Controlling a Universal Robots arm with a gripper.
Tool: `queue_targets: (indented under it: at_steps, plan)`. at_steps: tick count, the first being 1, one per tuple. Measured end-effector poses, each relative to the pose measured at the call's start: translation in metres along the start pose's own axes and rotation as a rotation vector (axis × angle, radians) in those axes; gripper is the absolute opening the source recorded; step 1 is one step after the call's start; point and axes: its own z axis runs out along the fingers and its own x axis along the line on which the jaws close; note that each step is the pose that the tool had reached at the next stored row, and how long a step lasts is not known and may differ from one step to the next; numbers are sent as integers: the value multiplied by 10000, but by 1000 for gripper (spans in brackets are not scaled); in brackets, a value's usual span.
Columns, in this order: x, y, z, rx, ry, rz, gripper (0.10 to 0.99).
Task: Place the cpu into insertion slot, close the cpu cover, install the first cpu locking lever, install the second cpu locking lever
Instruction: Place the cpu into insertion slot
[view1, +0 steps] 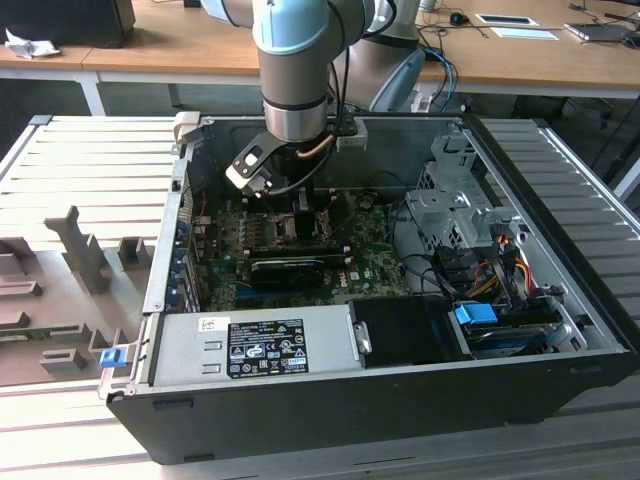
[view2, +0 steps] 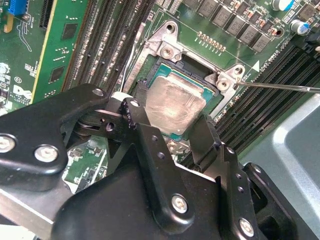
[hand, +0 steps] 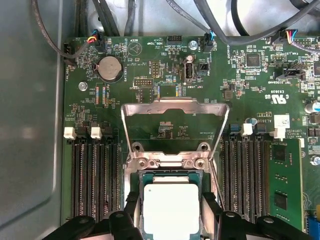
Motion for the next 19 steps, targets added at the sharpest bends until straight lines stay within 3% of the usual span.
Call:
queue_targets:
  at_steps: [6, 11, 15, 16, 18, 19]
  plan:
    - [1, 9, -104, 25, -20, 0, 600]
    - [1, 13, -136, 55, -89, -7, 584]
    - [1, 15, -152, 61, -97, -7, 337]
    - [1, 15, -154, 61, -98, -7, 337]
    - [1, 16, -167, 65, -108, -9, 220]
    - [1, 17, -177, 68, -113, -9, 106]
